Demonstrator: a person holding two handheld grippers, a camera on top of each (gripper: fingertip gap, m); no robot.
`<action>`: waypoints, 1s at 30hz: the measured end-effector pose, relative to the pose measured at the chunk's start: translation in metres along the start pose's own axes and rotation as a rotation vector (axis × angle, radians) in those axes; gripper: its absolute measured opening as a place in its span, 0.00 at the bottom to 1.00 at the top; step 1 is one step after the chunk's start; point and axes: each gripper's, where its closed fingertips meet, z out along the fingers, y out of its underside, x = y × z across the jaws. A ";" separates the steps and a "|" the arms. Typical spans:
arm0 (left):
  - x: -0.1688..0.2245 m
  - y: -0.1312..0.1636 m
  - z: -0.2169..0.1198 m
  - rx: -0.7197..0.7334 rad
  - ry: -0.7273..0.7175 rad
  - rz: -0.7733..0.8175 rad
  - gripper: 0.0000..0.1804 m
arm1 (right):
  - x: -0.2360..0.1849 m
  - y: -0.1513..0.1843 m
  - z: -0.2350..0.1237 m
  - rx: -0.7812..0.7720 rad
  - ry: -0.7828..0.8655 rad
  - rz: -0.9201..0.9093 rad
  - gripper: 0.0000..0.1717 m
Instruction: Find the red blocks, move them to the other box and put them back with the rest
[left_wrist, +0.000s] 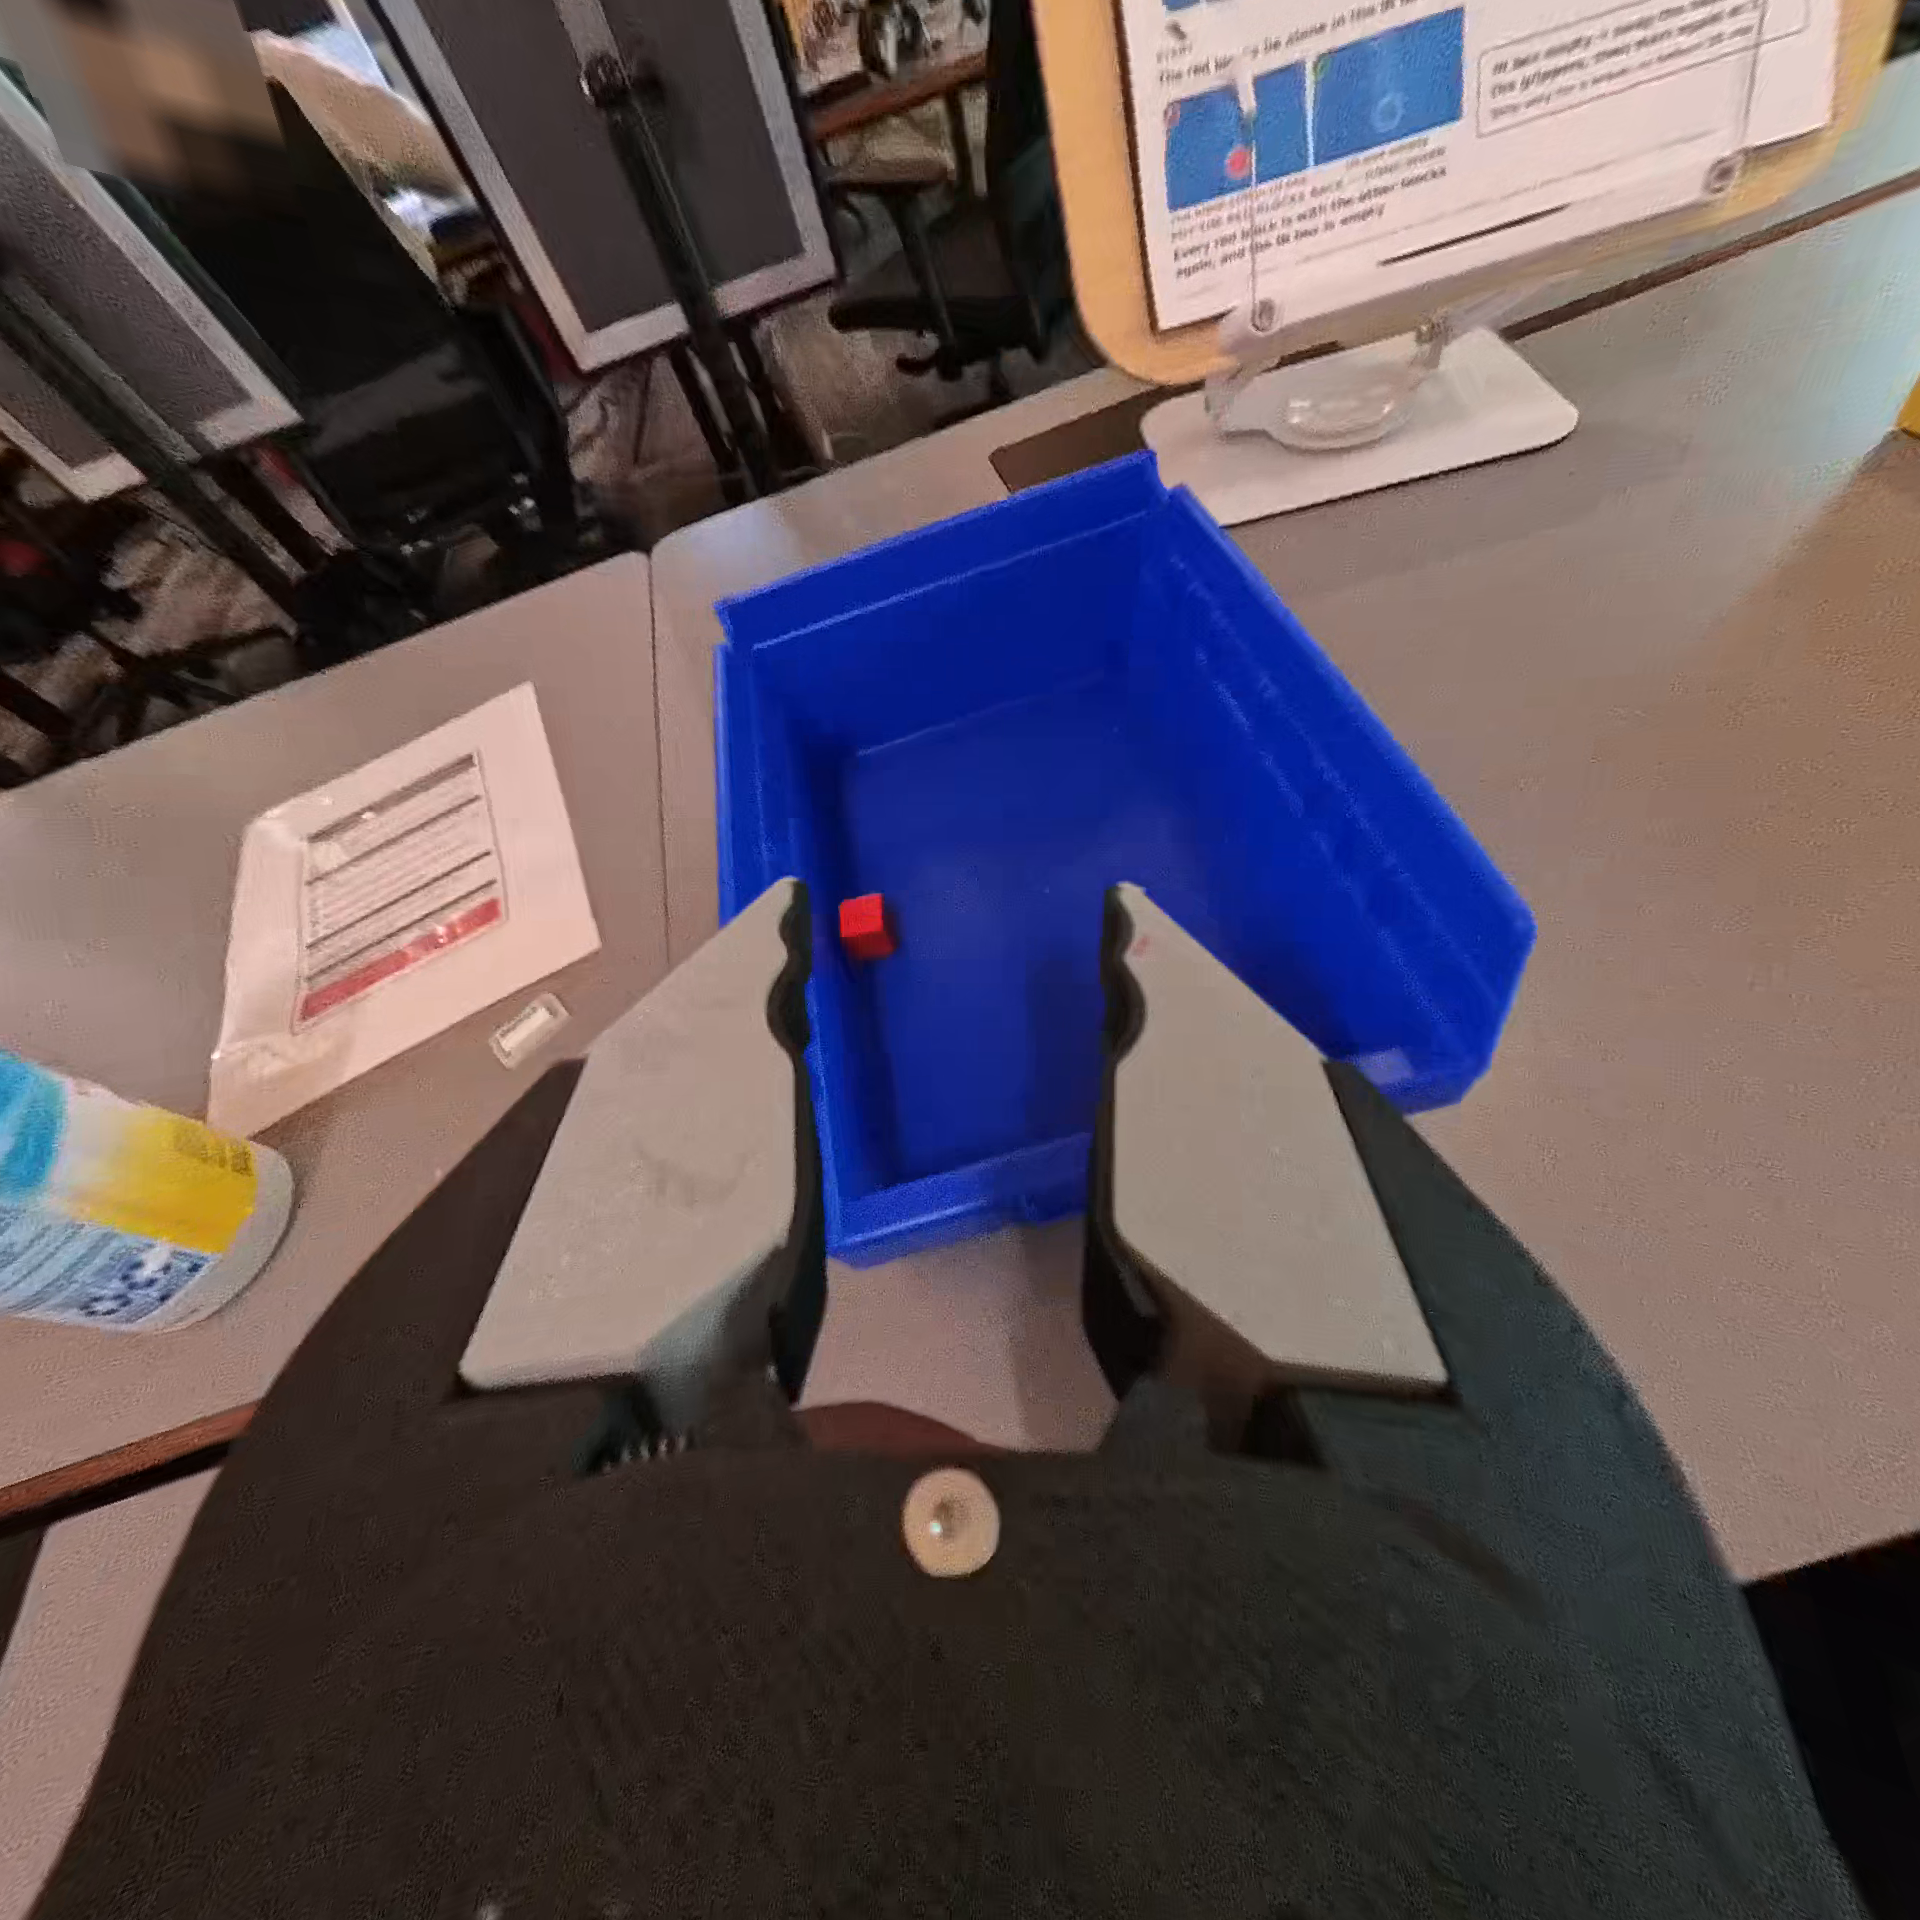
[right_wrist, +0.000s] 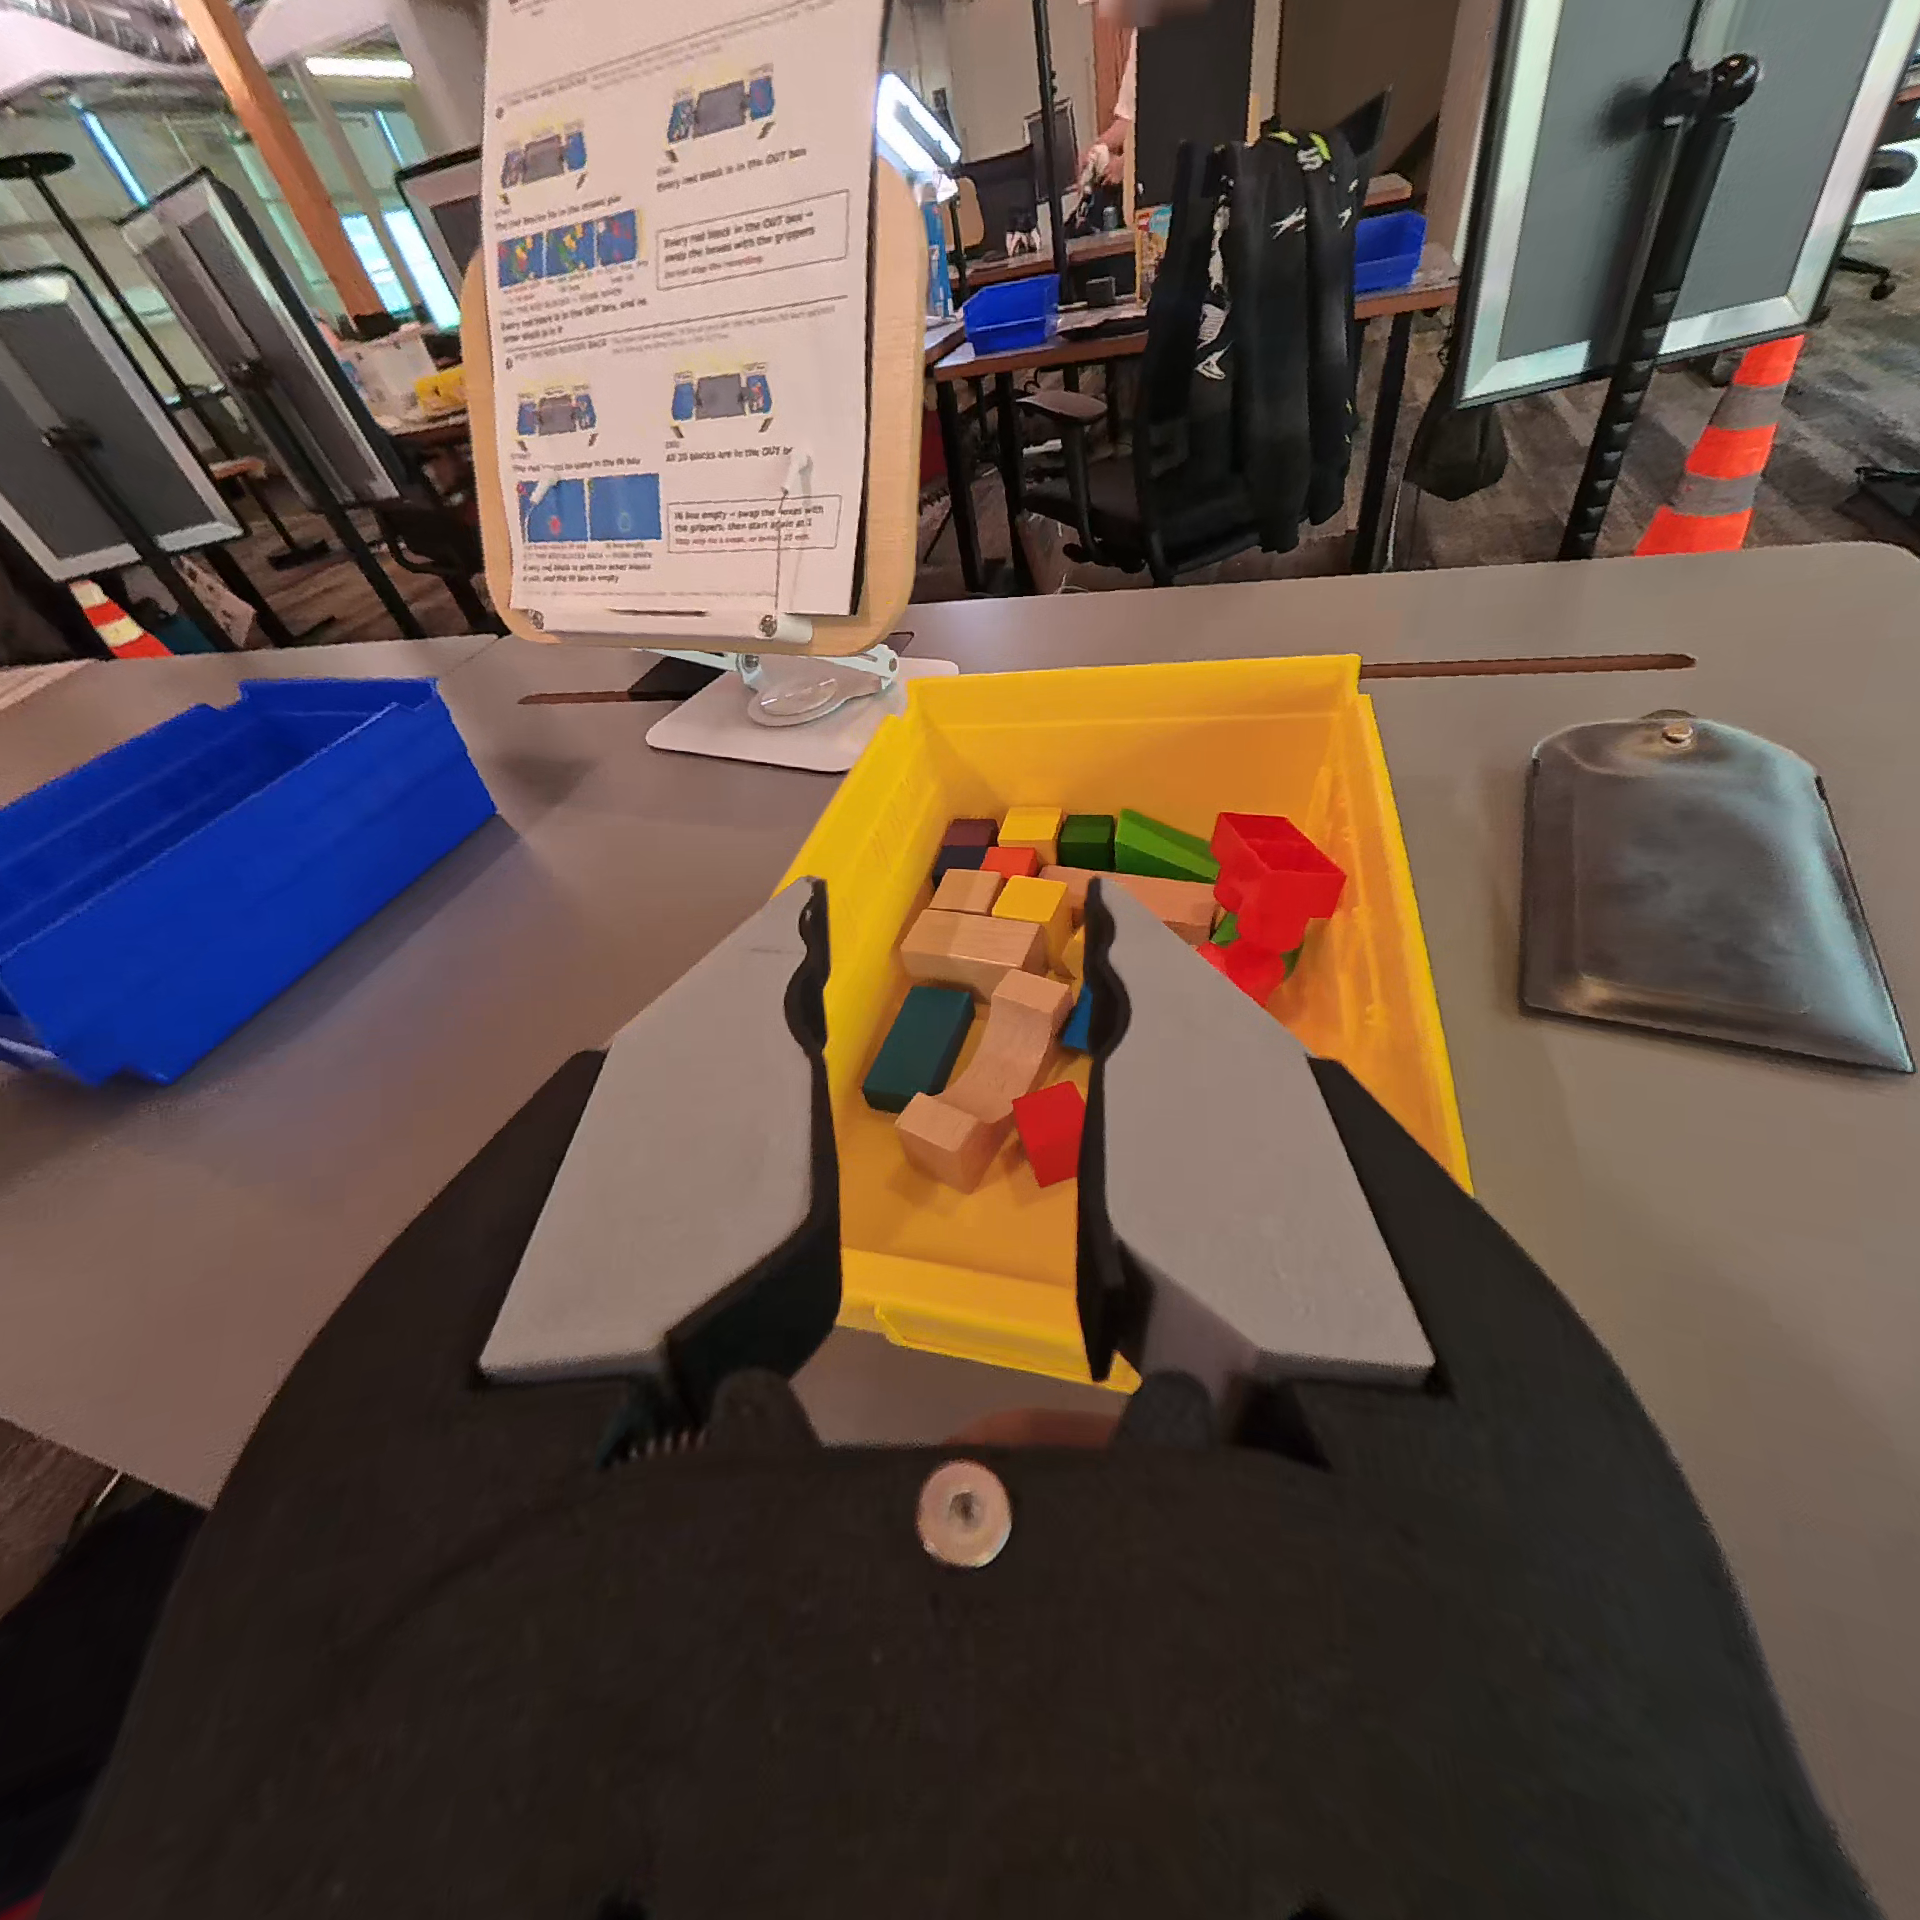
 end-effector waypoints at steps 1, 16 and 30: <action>-0.003 0.006 0.005 -0.036 0.040 -0.008 0.28 | -0.003 -0.002 -0.001 -0.002 -0.002 -0.013 0.27; -0.015 0.064 0.129 -0.684 0.347 1.030 0.25 | -0.048 -0.007 0.003 -0.008 -0.107 -0.073 0.26; -0.050 0.117 0.178 -1.053 0.316 1.410 0.27 | -0.043 -0.004 0.008 -0.015 -0.154 -0.022 0.26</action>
